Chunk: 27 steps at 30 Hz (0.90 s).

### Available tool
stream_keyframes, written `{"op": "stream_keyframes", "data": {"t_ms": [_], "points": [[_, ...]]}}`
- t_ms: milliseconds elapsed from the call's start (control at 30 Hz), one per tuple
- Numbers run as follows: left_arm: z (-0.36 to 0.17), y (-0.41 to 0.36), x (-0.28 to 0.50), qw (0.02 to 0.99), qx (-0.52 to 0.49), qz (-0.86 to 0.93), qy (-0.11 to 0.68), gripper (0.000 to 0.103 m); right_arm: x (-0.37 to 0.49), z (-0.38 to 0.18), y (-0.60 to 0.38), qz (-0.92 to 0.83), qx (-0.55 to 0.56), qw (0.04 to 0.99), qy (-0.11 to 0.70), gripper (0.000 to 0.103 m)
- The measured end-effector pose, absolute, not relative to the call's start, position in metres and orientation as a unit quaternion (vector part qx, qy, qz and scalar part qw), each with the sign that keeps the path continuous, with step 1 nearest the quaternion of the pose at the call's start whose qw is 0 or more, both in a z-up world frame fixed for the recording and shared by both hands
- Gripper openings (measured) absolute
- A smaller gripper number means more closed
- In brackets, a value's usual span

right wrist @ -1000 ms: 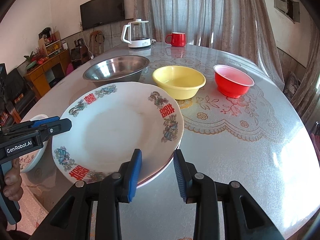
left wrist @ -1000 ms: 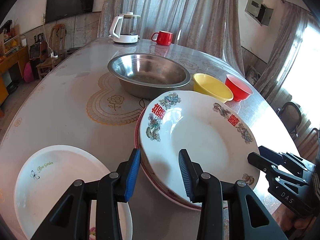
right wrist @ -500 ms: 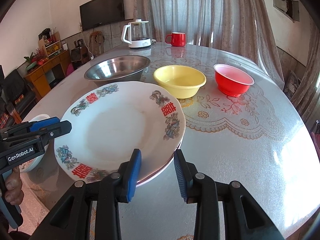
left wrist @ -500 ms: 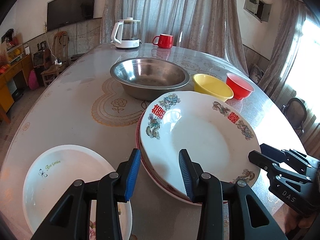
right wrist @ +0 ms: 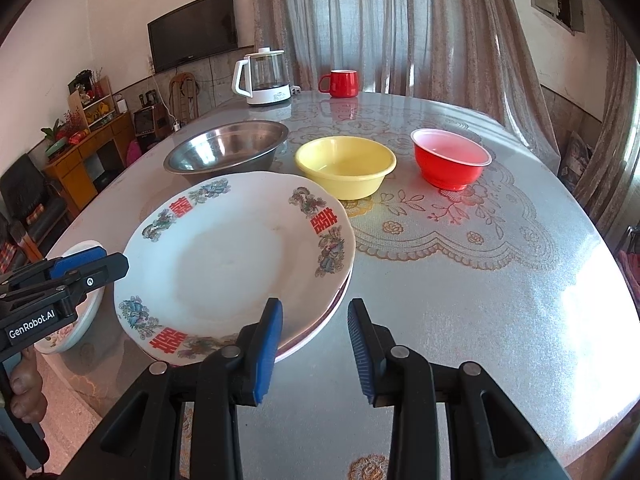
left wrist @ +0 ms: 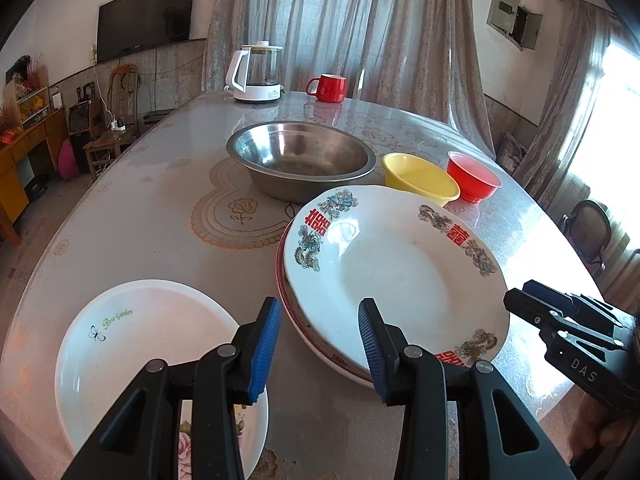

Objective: Organize plates and bowls
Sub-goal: 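Open the left gripper and withdraw it from the stacked plates, then move the left gripper toward the rim of the pink-rose plate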

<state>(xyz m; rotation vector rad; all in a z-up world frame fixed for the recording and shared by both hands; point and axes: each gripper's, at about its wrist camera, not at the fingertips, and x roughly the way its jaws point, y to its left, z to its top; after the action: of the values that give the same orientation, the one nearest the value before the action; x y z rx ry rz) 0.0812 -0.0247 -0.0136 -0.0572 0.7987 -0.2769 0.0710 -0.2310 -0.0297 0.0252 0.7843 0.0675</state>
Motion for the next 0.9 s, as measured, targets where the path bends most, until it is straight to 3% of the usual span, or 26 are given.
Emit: {"op": "stream_keyframes", "data": {"t_ms": [900], "points": [[-0.005,0.060,0.065,0.923,-0.091,-0.063,0.370,0.044,0.061,-0.021,-0.180,0.193,0.034,0.907,0.373,0.034]]}}
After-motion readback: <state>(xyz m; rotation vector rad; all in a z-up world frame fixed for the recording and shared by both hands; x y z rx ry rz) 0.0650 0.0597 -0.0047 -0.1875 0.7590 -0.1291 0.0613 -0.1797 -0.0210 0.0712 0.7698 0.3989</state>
